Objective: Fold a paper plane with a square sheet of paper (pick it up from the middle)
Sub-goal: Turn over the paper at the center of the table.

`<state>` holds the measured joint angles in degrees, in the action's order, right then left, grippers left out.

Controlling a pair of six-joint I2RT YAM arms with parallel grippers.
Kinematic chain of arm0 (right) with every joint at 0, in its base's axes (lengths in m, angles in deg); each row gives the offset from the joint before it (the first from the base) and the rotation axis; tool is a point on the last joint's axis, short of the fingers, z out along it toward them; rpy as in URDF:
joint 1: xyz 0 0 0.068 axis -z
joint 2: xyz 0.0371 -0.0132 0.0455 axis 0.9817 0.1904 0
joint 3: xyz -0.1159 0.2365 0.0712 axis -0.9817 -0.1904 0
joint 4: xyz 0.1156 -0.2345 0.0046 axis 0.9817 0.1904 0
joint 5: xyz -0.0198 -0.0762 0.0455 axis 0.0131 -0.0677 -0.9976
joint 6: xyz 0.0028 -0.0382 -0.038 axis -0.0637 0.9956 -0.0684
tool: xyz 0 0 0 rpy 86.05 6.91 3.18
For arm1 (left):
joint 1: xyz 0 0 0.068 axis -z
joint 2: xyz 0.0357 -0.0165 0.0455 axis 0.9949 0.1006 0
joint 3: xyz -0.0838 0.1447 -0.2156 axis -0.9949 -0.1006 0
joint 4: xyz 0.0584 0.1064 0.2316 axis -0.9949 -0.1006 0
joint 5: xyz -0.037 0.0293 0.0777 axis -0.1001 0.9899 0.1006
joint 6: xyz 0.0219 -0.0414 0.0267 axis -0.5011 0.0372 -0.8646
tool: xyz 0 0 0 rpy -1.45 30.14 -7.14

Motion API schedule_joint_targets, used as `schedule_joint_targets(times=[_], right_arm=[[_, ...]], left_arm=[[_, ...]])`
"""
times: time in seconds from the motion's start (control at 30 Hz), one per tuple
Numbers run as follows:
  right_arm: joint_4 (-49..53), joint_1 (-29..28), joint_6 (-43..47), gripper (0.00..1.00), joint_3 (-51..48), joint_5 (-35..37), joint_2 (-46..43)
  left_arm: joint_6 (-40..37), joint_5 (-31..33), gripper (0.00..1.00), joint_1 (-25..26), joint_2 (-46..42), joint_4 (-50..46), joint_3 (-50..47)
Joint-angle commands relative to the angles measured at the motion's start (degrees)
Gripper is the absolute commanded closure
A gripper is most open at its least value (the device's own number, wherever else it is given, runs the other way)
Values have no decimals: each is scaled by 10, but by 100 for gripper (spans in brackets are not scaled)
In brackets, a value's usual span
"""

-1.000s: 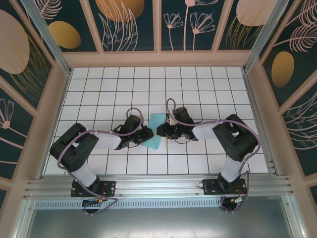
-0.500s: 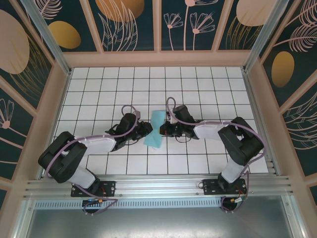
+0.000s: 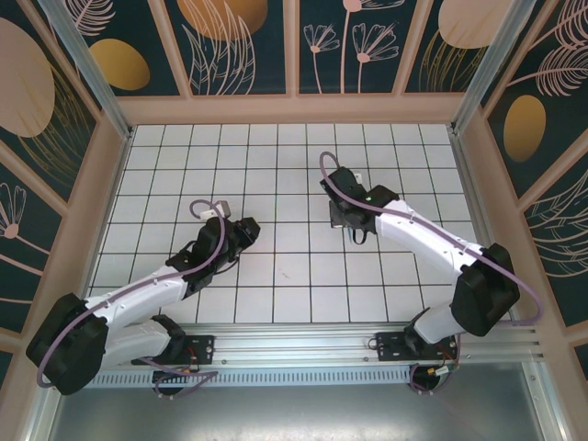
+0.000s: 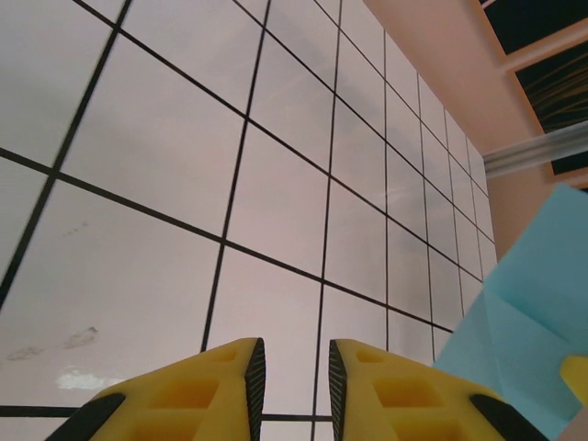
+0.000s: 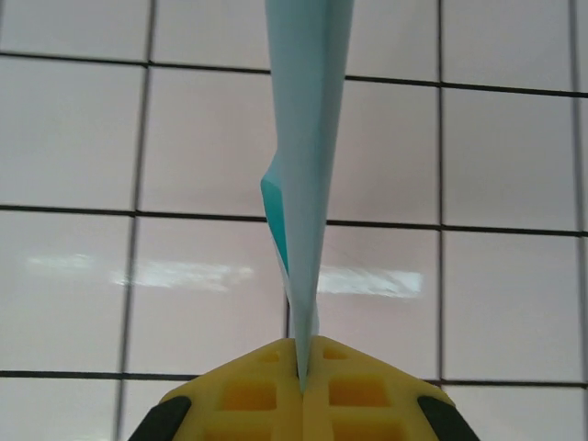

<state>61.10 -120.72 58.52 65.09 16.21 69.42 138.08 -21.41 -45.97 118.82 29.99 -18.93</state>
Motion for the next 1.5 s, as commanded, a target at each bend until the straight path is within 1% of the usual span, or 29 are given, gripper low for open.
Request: schedule_joint_targets(times=[0.0,0.23,0.27,0.37,0.4,0.43,0.47,0.5,0.53,0.6,0.7,0.83,0.9,0.97,1.0,1.03,1.1,1.13,1.2,1.33,1.47], right_arm=[[113,-41,0,98,27,102,52],[83,-126,-46,95,89,39,216],[75,-135,-50,94,99,20,238],[49,-154,-64,89,118,-24,281],[34,-156,-65,85,116,-43,288],[23,-157,-67,84,115,-59,293],[8,-157,-67,82,111,-76,295],[-8,-156,-65,77,104,-96,295],[-14,-156,-67,74,102,-107,295],[-49,-152,-62,64,82,-153,285],[-116,-133,-60,60,35,-241,248],[-167,-114,-50,54,-3,-289,159],[-198,-95,-47,52,-31,-321,107],[-229,-66,-50,52,-68,-339,56],[-250,-47,-50,55,-92,-351,35],[-263,-28,-51,59,-111,-362,21],[-293,12,-48,73,-148,-403,-2],[-308,28,-45,78,-163,-425,-6],[-349,55,-44,85,-197,-475,-7],[-386,77,-41,92,-237,-530,18],[-421,84,-54,93,-280,-528,49]], left_arm=[[11,45,71,2,-19,-26,-14],[16,71,71,2,-69,-44,-30],[16,78,71,2,-82,-50,-33],[16,100,71,2,-119,-72,-42],[16,107,71,2,-134,-79,-45],[16,111,71,2,-144,-85,-49],[15,116,71,1,-154,-90,-51],[14,120,71,1,-162,-94,-53],[13,120,71,1,-167,-98,-55],[12,120,71,1,-171,-104,-54],[12,110,71,0,-165,-97,-53],[2,80,71,1,-145,-68,-46],[-7,48,71,1,-120,-36,-40],[-16,8,72,1,-83,-7,-27],[-19,-15,74,1,-58,6,-18],[-20,-38,75,1,-35,21,-9],[-21,-85,77,5,21,51,12],[-17,-107,78,5,45,66,20],[-10,-140,79,13,101,88,42],[-4,-181,78,27,195,86,96],[-1,-197,77,40,264,78,141]])
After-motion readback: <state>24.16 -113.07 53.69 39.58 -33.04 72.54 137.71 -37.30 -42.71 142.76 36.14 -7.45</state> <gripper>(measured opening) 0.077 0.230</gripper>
